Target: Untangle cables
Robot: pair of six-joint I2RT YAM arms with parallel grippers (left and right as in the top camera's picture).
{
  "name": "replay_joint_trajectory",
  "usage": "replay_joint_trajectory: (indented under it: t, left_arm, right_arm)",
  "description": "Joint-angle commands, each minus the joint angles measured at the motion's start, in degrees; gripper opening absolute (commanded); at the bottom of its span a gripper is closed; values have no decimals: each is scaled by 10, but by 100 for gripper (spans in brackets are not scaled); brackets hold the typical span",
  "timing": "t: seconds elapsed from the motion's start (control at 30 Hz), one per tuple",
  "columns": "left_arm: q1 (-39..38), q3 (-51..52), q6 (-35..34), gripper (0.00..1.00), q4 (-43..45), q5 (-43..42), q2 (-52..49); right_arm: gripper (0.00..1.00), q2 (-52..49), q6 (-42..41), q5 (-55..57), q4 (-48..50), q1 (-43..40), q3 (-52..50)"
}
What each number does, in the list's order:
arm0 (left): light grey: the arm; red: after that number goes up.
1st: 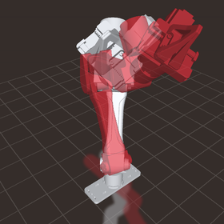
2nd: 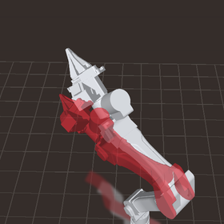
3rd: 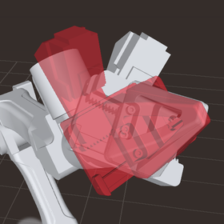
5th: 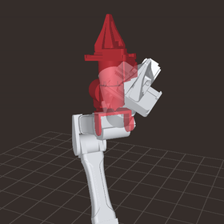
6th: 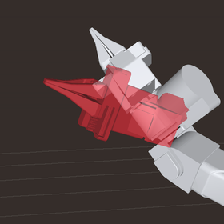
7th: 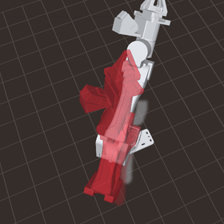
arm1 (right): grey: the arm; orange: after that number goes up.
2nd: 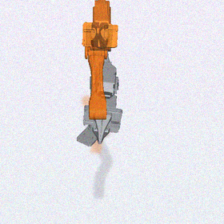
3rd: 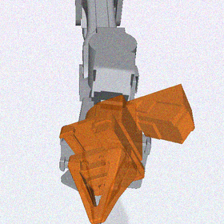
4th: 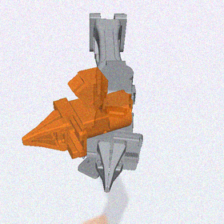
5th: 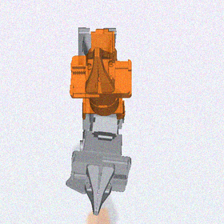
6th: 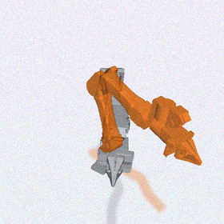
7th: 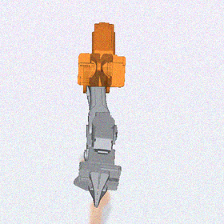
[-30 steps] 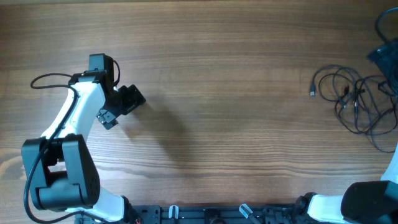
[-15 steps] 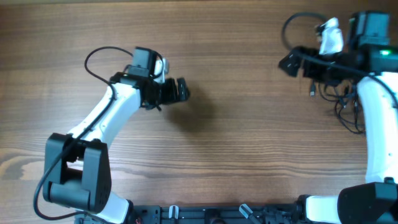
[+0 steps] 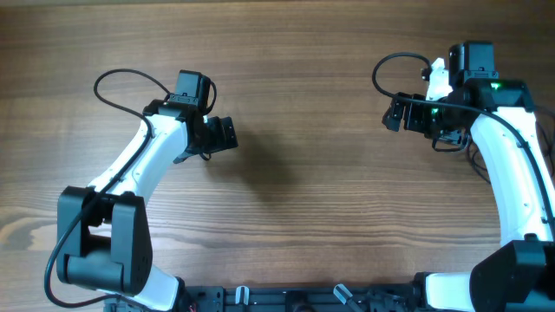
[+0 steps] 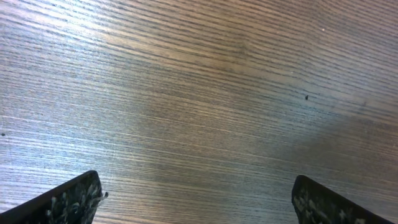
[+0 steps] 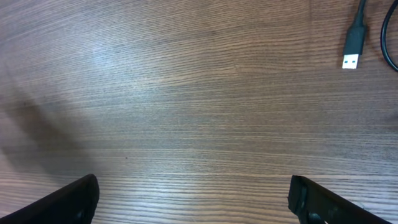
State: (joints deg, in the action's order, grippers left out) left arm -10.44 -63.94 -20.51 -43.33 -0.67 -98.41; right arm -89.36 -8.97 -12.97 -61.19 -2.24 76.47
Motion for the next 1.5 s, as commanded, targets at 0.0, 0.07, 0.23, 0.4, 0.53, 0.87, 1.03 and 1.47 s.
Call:
replay_joint_trajectory:
  t: [0.0, 0.07, 0.23, 0.4, 0.53, 0.87, 1.03, 1.47]
  left_arm:
    - [1, 0, -9, 100, -3, 7, 10]
    - [1, 0, -10, 100, -5, 1, 10]
    - [1, 0, -9, 99, -34, 1, 10]
    - [1, 0, -17, 100, -56, 1, 10]
    - [1, 0, -18, 100, -56, 1, 10]
    - [1, 0, -24, 100, -41, 1, 10]
    - [1, 0, -24, 100, -64, 3, 13]
    - [2, 15, -22, 100, -156, 8, 126]
  right_arm:
    - [99, -5, -17, 9, 3, 0, -1]
    - [100, -5, -16, 9, 2, 0, -1]
    - [100, -5, -16, 9, 0, 0, -1]
    - [100, -5, -15, 9, 2, 0, -1]
    - [100, -5, -16, 9, 0, 0, -1]
    - [100, -5, -15, 10, -12, 0, -1]
    - [99, -4, 0, 14, -32, 0, -2]
    - [100, 149, 4, 57, -24, 0, -51]
